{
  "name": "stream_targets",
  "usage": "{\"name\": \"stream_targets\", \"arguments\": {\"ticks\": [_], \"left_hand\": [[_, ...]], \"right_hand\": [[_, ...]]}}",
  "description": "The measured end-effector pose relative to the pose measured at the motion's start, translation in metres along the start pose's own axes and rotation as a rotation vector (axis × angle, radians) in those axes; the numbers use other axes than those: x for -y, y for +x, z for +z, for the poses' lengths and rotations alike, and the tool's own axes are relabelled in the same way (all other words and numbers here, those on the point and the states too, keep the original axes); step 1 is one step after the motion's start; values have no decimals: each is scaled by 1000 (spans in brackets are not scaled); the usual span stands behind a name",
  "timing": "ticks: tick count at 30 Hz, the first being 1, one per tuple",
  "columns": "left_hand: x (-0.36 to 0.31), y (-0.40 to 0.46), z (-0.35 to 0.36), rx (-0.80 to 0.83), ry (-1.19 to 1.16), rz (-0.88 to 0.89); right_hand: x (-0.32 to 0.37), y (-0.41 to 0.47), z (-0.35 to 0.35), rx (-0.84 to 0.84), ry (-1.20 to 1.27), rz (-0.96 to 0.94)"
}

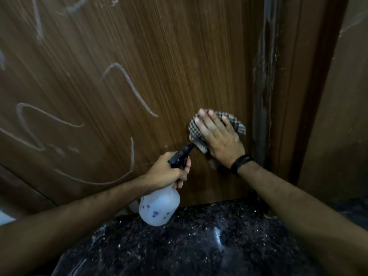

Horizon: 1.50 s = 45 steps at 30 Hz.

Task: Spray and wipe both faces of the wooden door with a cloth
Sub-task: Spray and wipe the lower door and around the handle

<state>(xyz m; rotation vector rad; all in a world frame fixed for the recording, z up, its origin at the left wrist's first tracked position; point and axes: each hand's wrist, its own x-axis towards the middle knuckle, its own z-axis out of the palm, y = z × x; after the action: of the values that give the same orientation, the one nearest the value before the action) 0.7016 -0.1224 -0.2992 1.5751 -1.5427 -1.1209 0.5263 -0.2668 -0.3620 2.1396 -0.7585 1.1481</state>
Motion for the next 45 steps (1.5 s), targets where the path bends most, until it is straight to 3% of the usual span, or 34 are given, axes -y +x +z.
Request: {"name": "stream_targets", "arguments": {"ticks": [5,10,12,17,20,22,26,29,37,42,45], "left_hand": [[5,-2,3,27,23,-31],[11,2,-6,54,46,-31],[17,1,-8,67,49,-54],[27,-3,-12,122,55,-78],[30,2,-14,118,62,-90],[30,6,-10,123,68,-90],[29,10,-2,151,43,-86],[31,10,4,170,24,-99],[22,2,8,190,57,-93],[13,6,14,166,33,-51],[11,7,19,152,9,-49]], "right_hand": [[1,-13,-4,85,37,43],[-6,28,-14,-69,92,142],[-3,16,-6,-69,26,99],[13,-54,16,169,-48,-189],[16,-61,13,191,-54,-214],[11,-46,5,176,-56,-192],[2,-8,1,10,-15,24],[0,-26,14,-11,-47,-28],[7,-106,19,305,-49,-180],[7,-53,6,91,26,-29],[4,-49,12,-64,-7,-52]]}}
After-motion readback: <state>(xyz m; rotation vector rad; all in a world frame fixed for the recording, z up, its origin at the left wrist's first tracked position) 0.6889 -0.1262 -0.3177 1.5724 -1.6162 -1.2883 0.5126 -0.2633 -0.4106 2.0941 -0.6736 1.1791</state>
